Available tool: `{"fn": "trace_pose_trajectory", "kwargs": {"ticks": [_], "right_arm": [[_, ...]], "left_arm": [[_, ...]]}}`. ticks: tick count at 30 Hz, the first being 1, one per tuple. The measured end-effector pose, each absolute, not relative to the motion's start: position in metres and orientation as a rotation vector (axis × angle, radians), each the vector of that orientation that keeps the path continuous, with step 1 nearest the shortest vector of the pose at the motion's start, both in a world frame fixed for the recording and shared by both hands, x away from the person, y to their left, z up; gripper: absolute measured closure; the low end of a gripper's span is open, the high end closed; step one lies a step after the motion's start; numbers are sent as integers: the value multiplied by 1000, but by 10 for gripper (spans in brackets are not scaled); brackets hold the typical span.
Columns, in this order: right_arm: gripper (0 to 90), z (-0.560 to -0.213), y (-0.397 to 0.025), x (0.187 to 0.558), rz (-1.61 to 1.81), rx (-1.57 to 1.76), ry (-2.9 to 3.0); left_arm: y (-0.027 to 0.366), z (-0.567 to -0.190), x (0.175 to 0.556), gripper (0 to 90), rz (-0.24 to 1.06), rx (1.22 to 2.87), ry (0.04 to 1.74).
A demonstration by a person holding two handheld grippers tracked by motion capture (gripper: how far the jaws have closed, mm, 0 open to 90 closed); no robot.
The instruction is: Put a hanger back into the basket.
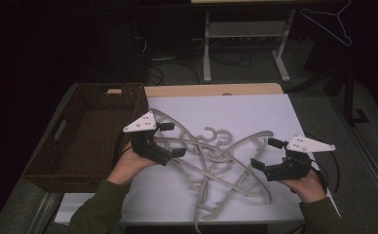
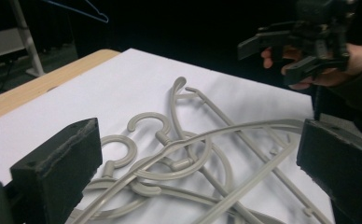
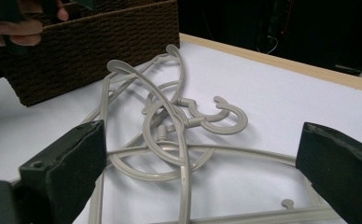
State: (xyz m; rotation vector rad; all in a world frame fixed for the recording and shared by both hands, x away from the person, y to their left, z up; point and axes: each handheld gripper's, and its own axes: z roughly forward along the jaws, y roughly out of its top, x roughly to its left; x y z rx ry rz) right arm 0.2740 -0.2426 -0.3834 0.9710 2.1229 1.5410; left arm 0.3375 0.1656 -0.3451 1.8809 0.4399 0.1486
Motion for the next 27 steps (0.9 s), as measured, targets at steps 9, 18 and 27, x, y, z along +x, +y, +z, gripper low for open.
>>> {"fn": "trace_pose_trajectory", "kwargs": {"ticks": [9,18,27], "right_arm": [[14,-386,-245,275,1537,985,2133],[14,-388,-244,275,1528,983,2143],[14,-388,-244,276,1527,993,2147]], "left_arm": [[147,-360,359,145,145,1968,465],[142,-376,380,392,173,2084,531],[131,-390,405,900,189,2201,630]]}}
